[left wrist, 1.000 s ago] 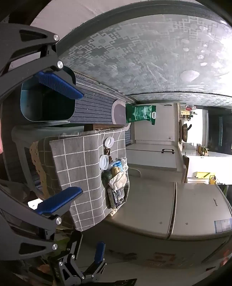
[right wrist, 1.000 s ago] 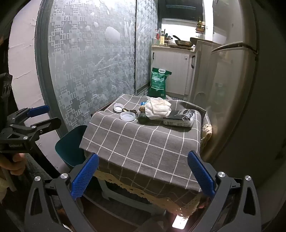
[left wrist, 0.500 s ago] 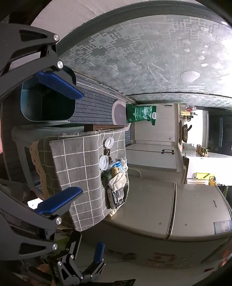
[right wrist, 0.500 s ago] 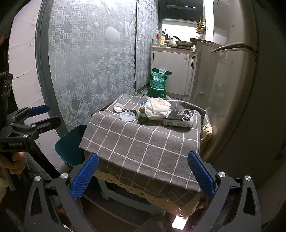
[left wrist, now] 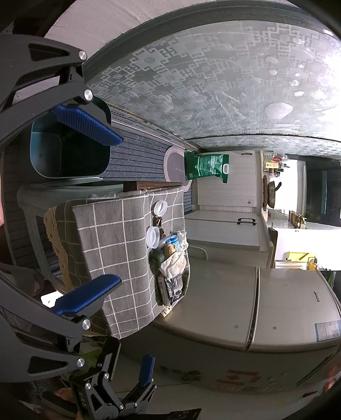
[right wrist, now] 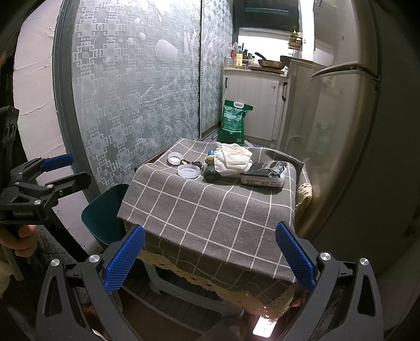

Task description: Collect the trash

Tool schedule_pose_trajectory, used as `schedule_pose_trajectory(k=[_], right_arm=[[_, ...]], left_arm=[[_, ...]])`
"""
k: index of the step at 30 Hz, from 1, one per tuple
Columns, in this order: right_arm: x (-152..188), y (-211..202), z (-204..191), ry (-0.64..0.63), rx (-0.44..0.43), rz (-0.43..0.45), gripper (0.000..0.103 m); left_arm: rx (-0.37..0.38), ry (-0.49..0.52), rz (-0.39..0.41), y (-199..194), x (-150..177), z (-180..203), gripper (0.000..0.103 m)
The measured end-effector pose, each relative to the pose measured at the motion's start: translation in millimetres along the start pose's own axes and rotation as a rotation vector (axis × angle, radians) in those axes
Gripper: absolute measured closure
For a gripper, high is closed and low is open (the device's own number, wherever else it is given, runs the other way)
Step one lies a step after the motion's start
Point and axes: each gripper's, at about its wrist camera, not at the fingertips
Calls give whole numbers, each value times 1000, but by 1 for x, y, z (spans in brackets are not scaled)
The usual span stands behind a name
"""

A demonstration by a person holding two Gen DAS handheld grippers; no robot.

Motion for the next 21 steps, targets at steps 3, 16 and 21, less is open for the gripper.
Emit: schedule_pose_trajectory(k=[3, 16, 21], right_arm=[[0, 0, 0, -1, 2, -1, 3], [0, 0, 0, -2, 2, -1, 3], [0, -1, 2, -3, 2, 0, 3]], left_arm=[[0, -1, 1, -2, -1, -1, 3], [-3, 2, 1, -1, 0, 0, 3], [-2, 3, 2, 0, 0, 0, 3]])
Point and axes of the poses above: each gripper's, at about its wrist camera, not at the fingertips, and y roughly the way its jaws point, z to its right, x to its underside, and after that the axes turned 10 degrees about -y, right-handed
